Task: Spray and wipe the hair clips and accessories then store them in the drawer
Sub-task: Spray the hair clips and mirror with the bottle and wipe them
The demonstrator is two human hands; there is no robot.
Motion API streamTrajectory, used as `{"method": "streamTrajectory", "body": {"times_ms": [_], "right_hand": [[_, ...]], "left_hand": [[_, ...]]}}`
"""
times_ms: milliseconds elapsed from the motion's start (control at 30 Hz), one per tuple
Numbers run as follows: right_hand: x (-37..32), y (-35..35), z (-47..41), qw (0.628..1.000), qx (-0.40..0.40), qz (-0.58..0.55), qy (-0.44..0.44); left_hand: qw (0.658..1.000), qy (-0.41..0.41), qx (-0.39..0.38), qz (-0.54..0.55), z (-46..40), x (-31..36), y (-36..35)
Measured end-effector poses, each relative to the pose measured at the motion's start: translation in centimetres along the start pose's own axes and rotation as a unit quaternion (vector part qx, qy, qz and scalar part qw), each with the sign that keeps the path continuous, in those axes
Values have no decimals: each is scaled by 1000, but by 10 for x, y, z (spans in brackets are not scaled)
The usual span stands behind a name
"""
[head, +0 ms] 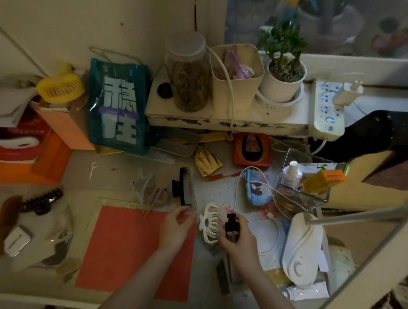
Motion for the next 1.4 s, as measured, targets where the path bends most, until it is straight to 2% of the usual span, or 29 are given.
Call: {"method": "streamTrajectory", "body": {"times_ms": [133, 367, 567, 733, 1100, 1267, 1400], "right_hand": [[-29, -1, 5, 996, -8, 45, 74], [-62, -35, 23, 970, -25, 139, 200], [-82, -84, 54, 957, -87, 162, 224], [-100, -122, 75, 946, -95, 191, 245], [-105, -236, 130, 948, -32, 247, 200], [-104, -270, 151, 960, -18, 228, 160], [-104, -281, 153, 967, -5, 209, 144]], "left_hand": [[998, -54, 29, -14, 5, 7, 30], [992, -74, 94, -35, 17, -18, 99], [987, -36, 145, -56, 22, -48, 167], [982, -72, 149, -89, 13, -61, 208], [979, -59, 56, -186, -54, -146, 315], [972, -78, -8, -222, -64, -159, 328], [978, -74, -52, -189, -79, -178, 318]]}}
Point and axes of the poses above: each hand's wrist, its own z-axis away from the middle knuckle, its own y-axis out of the back of the hand, x = y × z, the point moved 5 cm from there along -z, towards the middle knuckle, and after that the axes turned 11 degrees about x, right-handed, at the moved point
